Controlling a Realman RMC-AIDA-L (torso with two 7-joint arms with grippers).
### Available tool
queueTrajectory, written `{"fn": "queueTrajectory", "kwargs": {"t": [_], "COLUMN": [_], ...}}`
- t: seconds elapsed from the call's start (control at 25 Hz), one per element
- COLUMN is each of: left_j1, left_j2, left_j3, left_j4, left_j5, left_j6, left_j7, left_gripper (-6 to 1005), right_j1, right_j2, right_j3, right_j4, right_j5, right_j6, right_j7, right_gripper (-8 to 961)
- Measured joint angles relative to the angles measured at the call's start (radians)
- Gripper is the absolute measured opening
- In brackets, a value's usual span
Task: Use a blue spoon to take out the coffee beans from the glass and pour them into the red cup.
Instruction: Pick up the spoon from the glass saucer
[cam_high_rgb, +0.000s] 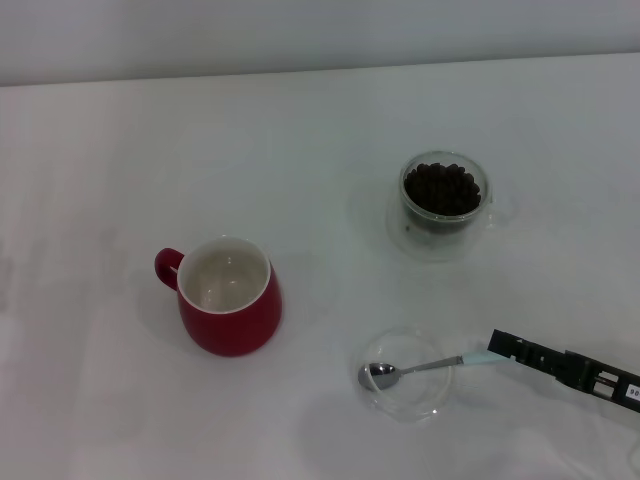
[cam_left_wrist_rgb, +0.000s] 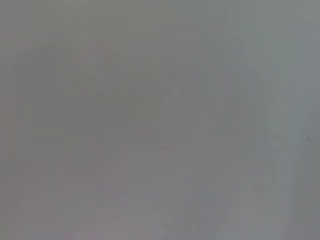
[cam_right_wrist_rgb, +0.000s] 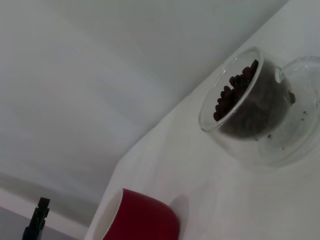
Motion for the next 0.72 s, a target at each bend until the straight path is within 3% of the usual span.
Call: {"fn": "queueTrajectory", "kwargs": {"t": [0.72], "left_j1": [-0.002], "left_j2": [0.0], "left_j3": [-0.003], "left_j4": [0.014], "left_j5": [0.0], "left_j6": [0.0], "left_j7": [0.0], "left_gripper": [730], "right_j1": [0.012], "right_j2": [-0.016], "right_j3": [-0.025], "right_j4": [0.001], "right_j5": [-0.013], "right_j6": [0.008], "right_j7": [0.027], "right_gripper": [515]}}
